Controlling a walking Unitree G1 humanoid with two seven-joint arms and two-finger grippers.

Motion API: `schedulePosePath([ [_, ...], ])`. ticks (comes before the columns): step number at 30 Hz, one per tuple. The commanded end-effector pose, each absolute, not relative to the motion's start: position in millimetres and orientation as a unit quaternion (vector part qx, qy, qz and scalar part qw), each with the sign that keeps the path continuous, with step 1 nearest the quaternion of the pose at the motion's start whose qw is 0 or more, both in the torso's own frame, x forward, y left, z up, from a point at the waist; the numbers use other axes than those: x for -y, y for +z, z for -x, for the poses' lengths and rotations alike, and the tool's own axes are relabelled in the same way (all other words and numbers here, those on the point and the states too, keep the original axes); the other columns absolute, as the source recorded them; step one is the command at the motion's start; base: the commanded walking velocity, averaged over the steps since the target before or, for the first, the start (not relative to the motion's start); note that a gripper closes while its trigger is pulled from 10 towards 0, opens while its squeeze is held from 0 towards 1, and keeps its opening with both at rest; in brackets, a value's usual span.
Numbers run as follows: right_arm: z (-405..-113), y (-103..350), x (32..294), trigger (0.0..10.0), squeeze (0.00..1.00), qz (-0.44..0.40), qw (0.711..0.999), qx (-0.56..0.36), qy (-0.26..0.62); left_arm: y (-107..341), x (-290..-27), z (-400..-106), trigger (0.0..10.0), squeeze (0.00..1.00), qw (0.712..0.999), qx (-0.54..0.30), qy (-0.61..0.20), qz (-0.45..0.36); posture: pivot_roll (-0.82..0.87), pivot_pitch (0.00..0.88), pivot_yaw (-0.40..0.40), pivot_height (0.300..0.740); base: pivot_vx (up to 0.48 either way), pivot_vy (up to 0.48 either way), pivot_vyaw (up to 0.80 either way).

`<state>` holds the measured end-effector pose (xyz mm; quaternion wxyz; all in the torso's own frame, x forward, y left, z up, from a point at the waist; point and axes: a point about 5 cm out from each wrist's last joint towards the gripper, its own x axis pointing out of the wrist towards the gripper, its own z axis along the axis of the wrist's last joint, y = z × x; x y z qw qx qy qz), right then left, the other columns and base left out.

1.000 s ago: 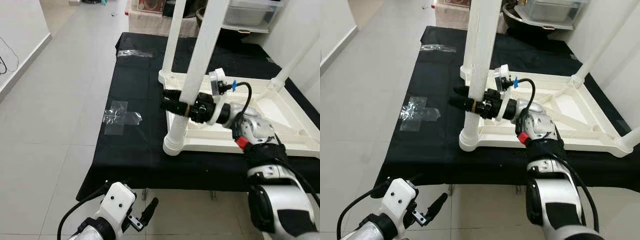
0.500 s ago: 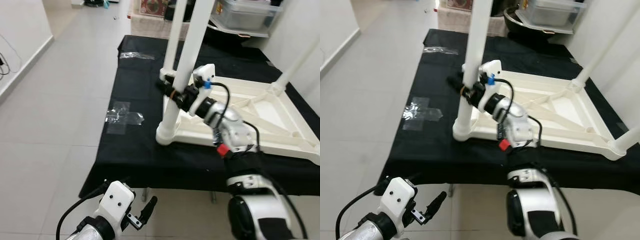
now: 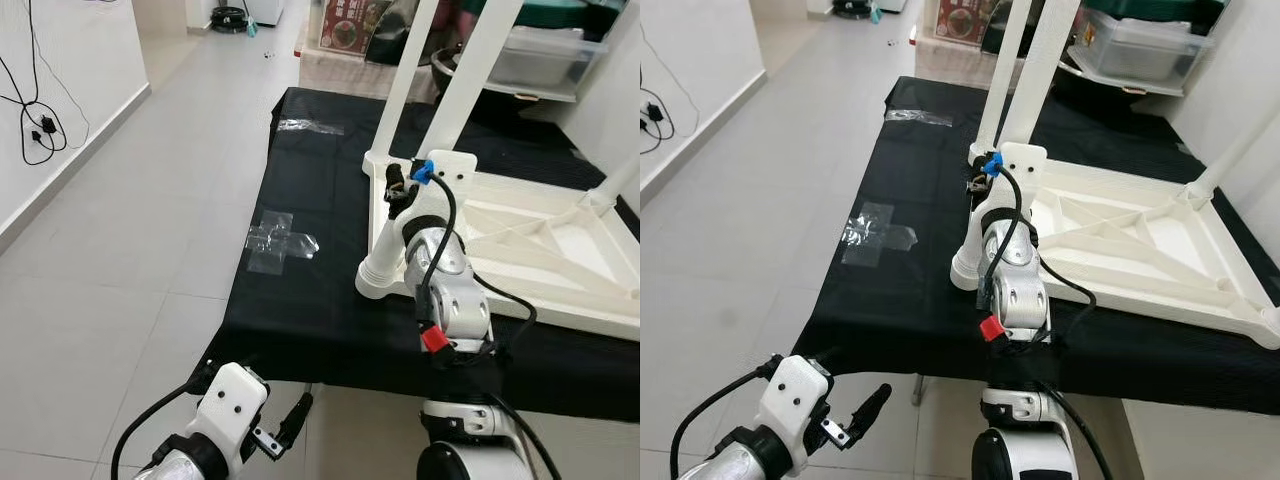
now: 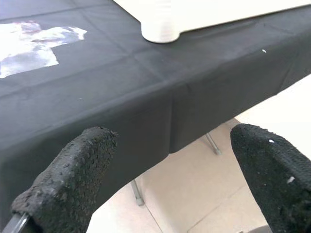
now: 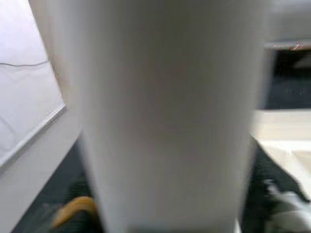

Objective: Building children table

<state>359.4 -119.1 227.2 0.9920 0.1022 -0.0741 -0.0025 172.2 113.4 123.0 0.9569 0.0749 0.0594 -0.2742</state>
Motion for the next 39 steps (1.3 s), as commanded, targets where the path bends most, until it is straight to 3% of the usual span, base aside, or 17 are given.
schedulePosePath([
  [1,-358,215,111,10.0,1.00,-0.141,0.987,0.065,0.033,119,-113,-171,10.0,0.00,0.955,-0.072,-0.278,-0.073,0.12,0.148,-0.135,0.740,0.000,0.000,0.00],
  [2,-358,219,111,10.0,0.00,-0.142,0.981,0.080,0.104,119,-112,-170,10.0,0.00,0.955,-0.071,-0.278,-0.072,0.12,0.147,-0.131,0.740,0.000,0.000,0.00],
  [5,-357,220,110,10.0,0.00,-0.134,0.978,0.086,0.137,119,-111,-170,10.0,0.00,0.955,-0.069,-0.279,-0.072,0.12,0.147,-0.131,0.740,0.000,0.000,0.00],
  [8,-357,225,120,10.0,0.00,-0.123,0.947,0.073,0.287,120,-111,-170,10.0,0.00,0.954,-0.069,-0.282,-0.072,0.12,0.155,-0.127,0.740,0.000,0.000,0.00],
  [10,-358,228,125,10.0,0.00,-0.121,0.937,0.074,0.318,120,-111,-170,10.0,0.00,0.954,-0.070,-0.283,-0.072,0.12,0.155,-0.127,0.740,0.000,0.000,0.00],
  [12,-357,233,136,10.0,0.00,-0.094,0.902,0.062,0.417,120,-111,-169,10.0,0.00,0.955,-0.069,-0.280,-0.074,0.12,0.152,-0.144,0.740,0.000,0.000,0.00],
  [15,-356,235,140,10.0,0.00,-0.088,0.884,0.056,0.456,119,-111,-169,10.0,0.00,0.955,-0.069,-0.279,-0.074,0.12,0.152,-0.144,0.740,0.000,0.000,0.00],
  [16,-351,235,143,10.0,0.00,-0.072,0.848,0.042,0.523,119,-110,-169,10.0,0.00,0.955,-0.069,-0.279,-0.073,0.12,0.151,-0.138,0.740,0.000,0.000,0.00],
  [17,-351,235,143,10.0,0.00,-0.072,0.848,0.042,0.523,119,-110,-169,10.0,0.00,0.955,-0.069,-0.279,-0.073,0.12,0.151,-0.138,0.740,0.000,0.000,0.00],
  [20,-344,234,146,10.0,0.00,-0.043,0.779,0.015,0.626,119,-110,-168,10.0,0.00,0.955,-0.070,-0.279,-0.073,0.13,0.157,-0.137,0.740,0.000,0.000,0.00],
  [25,-351,237,138,10.0,0.00,-0.028,0.761,0.021,0.647,121,-110,-166,10.0,0.00,0.956,-0.067,-0.276,-0.074,0.13,0.165,-0.144,0.740,0.000,0.000,0.00],
  [26,-354,239,134,7.6,0.00,-0.024,0.757,0.026,0.653,121,-110,-165,10.0,0.00,0.956,-0.066,-0.276,-0.073,0.13,0.166,-0.143,0.740,0.000,0.000,0.00],
  [35,-356,239,133,7.6,0.00,-0.022,0.758,0.026,0.652,121,-110,-165,10.0,0.00,0.956,-0.067,-0.276,-0.072,0.13,0.166,-0.143,0.740,0.000,0.000,0.00],
  [36,-354,238,130,0.0,0.00,-0.023,0.766,0.038,0.641,121,-110,-164,10.0,0.00,0.956,-0.068,-0.277,-0.071,0.13,0.162,-0.139,0.740,0.000,0.000,0.00],
  [39,-352,227,132,0.0,0.00,-0.034,0.863,0.033,0.504,120,-109,-167,10.0,0.00,0.955,-0.068,-0.282,-0.070,0.12,0.166,-0.125,0.740,0.000,0.000,0.00],
])
